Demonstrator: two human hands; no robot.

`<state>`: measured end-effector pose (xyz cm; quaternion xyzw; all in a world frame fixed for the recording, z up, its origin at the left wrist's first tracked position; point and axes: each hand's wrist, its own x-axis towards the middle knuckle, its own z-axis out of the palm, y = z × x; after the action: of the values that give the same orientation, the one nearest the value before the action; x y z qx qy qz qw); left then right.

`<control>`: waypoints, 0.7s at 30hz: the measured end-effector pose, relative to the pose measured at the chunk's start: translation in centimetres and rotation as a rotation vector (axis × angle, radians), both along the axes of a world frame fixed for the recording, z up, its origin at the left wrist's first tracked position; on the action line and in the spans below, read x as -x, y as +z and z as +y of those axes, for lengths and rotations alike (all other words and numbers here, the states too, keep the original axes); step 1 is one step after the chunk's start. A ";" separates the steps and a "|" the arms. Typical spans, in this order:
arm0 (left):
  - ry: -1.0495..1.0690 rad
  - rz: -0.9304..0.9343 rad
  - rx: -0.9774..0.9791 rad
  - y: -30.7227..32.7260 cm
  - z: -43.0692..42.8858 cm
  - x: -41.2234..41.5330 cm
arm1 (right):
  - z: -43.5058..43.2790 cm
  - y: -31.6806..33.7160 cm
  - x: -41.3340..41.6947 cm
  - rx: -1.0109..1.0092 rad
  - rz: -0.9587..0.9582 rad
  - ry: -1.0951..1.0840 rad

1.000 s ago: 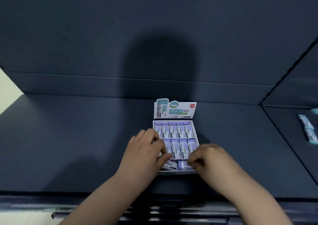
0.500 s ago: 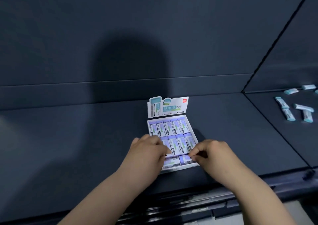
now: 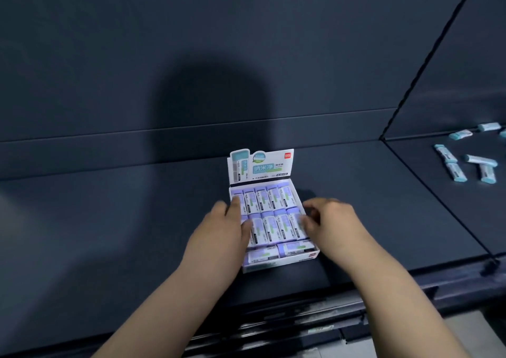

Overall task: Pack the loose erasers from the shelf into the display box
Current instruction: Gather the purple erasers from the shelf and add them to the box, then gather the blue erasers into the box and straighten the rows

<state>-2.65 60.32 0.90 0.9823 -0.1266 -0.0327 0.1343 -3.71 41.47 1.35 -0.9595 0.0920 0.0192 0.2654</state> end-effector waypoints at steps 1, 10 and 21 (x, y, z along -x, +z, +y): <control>-0.017 -0.108 -0.053 0.5 -0.6 0.2 | -0.6 0.1 0.1 -0.001 -0.025 0.015; -0.243 -0.325 -0.068 1.6 -15.0 1.5 | -12.6 1.2 2.2 0.162 -0.155 0.273; -0.210 -0.230 -0.061 2.9 -36.8 2.6 | -35.1 2.8 3.5 0.227 -0.053 0.306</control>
<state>-5.29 23.47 3.78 0.9645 -0.2420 0.0625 0.0850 -7.24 6.40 4.20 -0.9863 -0.0603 0.0234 0.1516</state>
